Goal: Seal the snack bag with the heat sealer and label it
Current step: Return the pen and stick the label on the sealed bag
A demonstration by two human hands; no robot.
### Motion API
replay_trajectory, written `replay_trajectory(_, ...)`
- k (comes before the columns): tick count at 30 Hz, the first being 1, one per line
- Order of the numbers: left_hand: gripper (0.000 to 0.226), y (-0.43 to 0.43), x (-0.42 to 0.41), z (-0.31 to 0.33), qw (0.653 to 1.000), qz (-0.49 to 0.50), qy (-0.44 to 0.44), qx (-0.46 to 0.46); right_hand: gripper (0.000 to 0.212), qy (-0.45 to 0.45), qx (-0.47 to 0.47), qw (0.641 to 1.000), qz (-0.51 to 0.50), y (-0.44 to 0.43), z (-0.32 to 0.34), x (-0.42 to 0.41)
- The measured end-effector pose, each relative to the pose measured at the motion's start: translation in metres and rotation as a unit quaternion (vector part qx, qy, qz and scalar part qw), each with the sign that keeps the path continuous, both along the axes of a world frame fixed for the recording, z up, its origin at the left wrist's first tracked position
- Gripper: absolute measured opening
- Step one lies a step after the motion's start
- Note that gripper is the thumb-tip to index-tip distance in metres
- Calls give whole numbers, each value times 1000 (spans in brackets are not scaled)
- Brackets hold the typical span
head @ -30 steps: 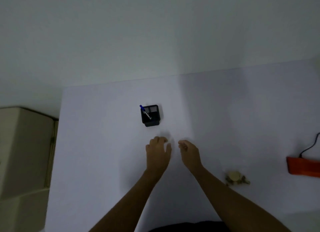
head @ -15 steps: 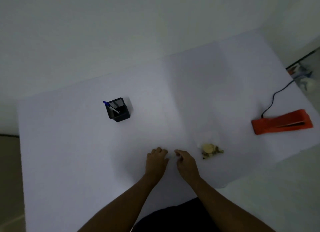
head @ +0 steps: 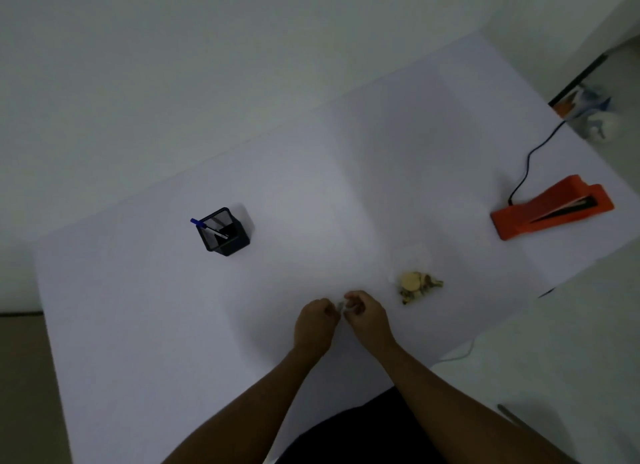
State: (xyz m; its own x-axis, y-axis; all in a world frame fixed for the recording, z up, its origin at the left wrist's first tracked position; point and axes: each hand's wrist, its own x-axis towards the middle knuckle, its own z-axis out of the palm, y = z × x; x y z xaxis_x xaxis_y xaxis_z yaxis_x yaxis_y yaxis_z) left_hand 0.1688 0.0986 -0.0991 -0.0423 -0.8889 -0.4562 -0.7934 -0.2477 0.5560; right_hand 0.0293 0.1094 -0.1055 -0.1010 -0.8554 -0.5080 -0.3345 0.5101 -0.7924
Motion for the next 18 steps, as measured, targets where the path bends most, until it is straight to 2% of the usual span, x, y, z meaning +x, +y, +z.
replay_trajectory(3,21,-4,3,26,983,99,147,45,14,-88,20,996,-7,-9,25,-2)
replay_trajectory(6,19,-10,7,66,959,133,241,67,10,-138,3,990,7,-20,65,-5)
replay_trajectory(11,19,-19,13,133,926,162,337,52,12,-157,-51,986,30,-39,133,-9)
replay_trajectory(14,20,-26,15,174,914,168,366,45,13,-160,-81,982,56,-53,179,-10)
replay_trajectory(18,19,-31,24,234,901,166,401,-25,11,-146,-134,971,131,-67,247,-9)
